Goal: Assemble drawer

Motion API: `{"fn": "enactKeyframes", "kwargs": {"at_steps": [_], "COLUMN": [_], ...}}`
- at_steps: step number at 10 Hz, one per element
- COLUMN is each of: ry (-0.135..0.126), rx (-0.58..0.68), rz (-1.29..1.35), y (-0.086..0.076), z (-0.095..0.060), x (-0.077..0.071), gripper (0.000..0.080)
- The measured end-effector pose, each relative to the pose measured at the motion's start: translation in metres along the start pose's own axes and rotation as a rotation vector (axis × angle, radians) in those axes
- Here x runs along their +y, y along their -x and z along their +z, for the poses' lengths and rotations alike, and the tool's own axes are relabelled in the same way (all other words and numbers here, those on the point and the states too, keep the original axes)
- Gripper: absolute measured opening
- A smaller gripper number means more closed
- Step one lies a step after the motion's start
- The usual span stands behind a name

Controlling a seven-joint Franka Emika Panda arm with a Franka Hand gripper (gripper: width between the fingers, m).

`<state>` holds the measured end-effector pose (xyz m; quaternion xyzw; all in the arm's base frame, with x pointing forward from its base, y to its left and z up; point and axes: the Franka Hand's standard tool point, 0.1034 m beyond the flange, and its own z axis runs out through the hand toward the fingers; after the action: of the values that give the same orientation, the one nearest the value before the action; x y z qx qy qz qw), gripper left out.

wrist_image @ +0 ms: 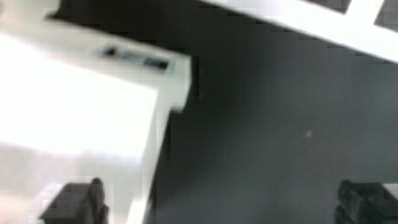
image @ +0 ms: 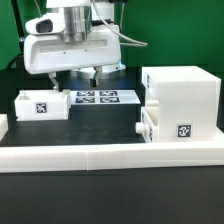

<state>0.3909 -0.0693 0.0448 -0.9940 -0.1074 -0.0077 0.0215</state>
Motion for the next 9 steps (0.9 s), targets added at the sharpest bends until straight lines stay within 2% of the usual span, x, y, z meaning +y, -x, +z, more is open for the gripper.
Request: {"fn": "enactKeyframes", "kwargs": {"at_steps": [4,5,7,9], "ry": [-0.001,0.000,0.007,0.012], "rx": [0.002,-0.004,-0.003,0.003], "rz": [0.045,0.063,0.082,0.105], "y": [0.000,0.003,0.009,0.010], "z": [0.000,0.003,0.014,0.028], "x": [0.001,0.008,0.014,0.009], "gripper": [0.0649,0.0649,0.0649,0.0649]}}
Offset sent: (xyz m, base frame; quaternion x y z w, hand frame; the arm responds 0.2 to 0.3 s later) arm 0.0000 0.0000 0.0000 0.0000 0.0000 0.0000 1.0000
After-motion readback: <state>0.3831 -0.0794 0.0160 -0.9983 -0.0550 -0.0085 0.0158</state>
